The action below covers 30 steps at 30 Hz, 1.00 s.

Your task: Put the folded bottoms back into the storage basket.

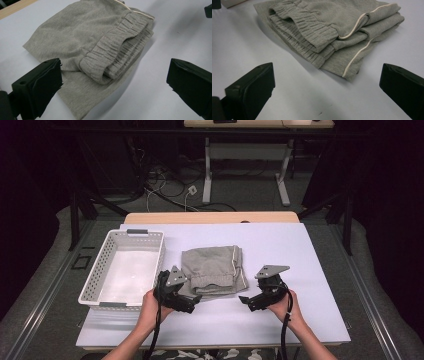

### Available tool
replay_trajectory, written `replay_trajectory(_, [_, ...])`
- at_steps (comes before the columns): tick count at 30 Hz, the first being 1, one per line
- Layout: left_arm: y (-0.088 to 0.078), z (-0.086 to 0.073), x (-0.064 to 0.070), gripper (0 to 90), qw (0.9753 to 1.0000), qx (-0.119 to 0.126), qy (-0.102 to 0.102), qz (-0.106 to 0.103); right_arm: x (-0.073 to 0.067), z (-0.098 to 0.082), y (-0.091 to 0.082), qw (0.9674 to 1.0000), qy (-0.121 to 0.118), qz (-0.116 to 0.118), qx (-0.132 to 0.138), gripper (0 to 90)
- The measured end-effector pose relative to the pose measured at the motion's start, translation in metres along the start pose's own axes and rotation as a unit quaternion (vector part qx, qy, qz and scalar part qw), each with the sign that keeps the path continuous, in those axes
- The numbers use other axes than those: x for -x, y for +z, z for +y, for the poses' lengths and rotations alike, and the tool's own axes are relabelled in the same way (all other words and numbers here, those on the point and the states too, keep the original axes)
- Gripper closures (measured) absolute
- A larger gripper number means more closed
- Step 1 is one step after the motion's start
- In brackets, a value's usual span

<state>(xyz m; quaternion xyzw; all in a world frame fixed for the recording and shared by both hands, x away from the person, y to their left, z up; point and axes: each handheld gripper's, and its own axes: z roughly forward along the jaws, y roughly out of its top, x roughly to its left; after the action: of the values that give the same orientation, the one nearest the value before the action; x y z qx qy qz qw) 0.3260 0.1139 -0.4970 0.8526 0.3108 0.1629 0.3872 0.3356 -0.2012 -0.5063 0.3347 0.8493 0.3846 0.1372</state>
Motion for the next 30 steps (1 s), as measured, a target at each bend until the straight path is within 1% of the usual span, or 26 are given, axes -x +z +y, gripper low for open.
replay_trajectory(3, [0.004,0.002,-0.001,0.0,1.0000,0.000,-0.003,-0.001,0.002,0.002,0.004,1.0000,0.002,0.000,-0.002,0.0])
replay_trajectory(5, [0.007,0.003,-0.002,0.0,1.0000,-0.004,-0.001,0.002,0.004,0.004,0.007,1.0000,0.005,-0.002,-0.004,0.0])
replay_trajectory(8, [0.011,0.004,-0.004,0.0,0.9999,-0.006,-0.010,0.001,0.007,0.006,0.011,0.9999,0.009,-0.001,-0.005,0.0])
replay_trajectory(11, [0.015,0.005,-0.007,0.0,0.9999,-0.009,-0.010,0.005,0.010,0.007,0.015,0.9999,0.015,-0.001,-0.008,0.0])
replay_trajectory(16, [0.024,0.006,-0.012,0.0,0.9996,-0.017,-0.022,0.007,0.015,0.011,0.022,0.9997,0.020,0.001,-0.013,0.0])
replay_trajectory(19, [0.027,0.008,-0.015,0.0,0.9994,-0.022,-0.024,0.010,0.017,0.013,0.027,0.9996,0.024,0.004,-0.017,0.0])
replay_trajectory(26, [0.034,0.011,-0.023,0.0,0.9988,-0.025,-0.039,0.017,0.024,0.020,0.037,0.9989,0.041,0.008,-0.020,0.0])
replay_trajectory(27, [0.036,0.012,-0.024,0.0,0.9986,-0.028,-0.041,0.020,0.025,0.022,0.039,0.9988,0.045,0.010,-0.017,0.0])
replay_trajectory(29, [0.039,0.012,-0.025,0.0,0.9983,-0.033,-0.043,0.022,0.027,0.024,0.043,0.9985,0.050,0.008,-0.022,0.0])
replay_trajectory(30, [0.041,0.012,-0.026,0.1,0.9980,-0.036,-0.046,0.023,0.027,0.025,0.044,0.9981,0.055,0.006,-0.025,0.0])
